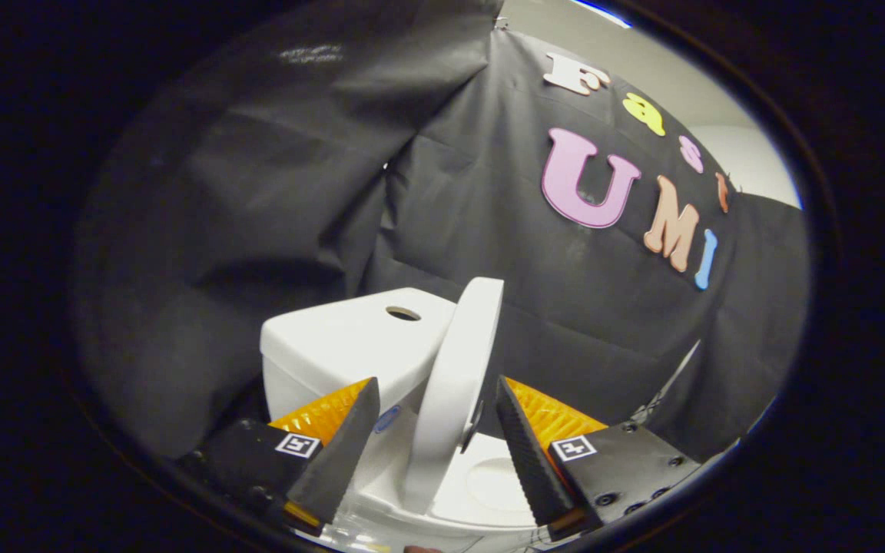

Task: Open the toilet lid.

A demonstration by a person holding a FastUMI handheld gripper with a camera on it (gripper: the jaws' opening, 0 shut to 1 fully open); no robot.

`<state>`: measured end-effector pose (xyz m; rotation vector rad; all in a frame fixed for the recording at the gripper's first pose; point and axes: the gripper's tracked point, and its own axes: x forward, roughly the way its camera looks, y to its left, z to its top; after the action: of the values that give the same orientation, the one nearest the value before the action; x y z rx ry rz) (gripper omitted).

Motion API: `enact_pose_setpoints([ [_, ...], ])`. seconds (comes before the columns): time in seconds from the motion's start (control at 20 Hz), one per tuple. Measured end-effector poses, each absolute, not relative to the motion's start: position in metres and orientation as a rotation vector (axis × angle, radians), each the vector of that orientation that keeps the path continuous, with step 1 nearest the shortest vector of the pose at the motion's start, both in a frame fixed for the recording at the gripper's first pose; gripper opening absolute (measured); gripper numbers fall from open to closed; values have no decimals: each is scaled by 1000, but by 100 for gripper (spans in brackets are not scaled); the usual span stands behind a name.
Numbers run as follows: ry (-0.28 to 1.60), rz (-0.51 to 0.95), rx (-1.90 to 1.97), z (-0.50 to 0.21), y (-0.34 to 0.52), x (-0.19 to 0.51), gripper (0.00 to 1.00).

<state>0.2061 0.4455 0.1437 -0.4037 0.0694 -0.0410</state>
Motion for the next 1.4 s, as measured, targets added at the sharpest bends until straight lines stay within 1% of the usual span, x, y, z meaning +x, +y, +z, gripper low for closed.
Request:
enact_pose_setpoints([
  [0.05, 65, -18, -372, 148, 446, 201, 94],
  [0.15, 49, 8, -335, 159, 442, 189, 98],
  [0.55, -13, 76, -281, 193, 403, 141, 98],
  [0.85, -79, 43, -246, 235, 327, 114, 98],
  [1.0, -109, 65, -218, 253, 307, 101, 98],
  [1.1, -117, 52, -224, 262, 285, 93, 98],
  [1.4, -101, 51, -255, 253, 243, 79, 98],
])
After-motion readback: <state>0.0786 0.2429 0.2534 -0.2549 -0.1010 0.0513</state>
